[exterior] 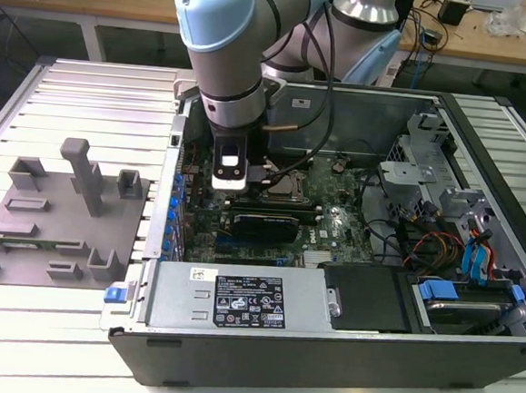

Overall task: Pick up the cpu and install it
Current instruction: 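Install the second cpu locking lever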

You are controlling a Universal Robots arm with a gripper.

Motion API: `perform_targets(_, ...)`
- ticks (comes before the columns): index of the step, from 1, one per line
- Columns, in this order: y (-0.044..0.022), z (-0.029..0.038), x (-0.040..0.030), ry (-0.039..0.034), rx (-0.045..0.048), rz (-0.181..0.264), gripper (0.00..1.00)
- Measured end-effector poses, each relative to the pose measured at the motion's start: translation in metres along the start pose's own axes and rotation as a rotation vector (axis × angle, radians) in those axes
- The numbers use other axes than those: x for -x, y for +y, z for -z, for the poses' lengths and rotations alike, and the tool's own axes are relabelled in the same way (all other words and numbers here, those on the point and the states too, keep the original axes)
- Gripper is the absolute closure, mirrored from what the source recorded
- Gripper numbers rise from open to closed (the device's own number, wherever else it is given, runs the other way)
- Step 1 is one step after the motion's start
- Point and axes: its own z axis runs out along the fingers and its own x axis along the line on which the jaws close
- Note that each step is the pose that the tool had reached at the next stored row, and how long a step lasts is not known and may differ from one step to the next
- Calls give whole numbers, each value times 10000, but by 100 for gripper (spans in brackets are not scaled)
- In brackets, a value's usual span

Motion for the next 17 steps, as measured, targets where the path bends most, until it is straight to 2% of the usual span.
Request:
perform_targets(3, -6, -7, -4, 62, 112, -46, 89)
perform_targets(5, -14, -14, -1, 89, 155, -93, 89)
perform_targets(17, -32, -1, 14, 142, 226, -120, 89)
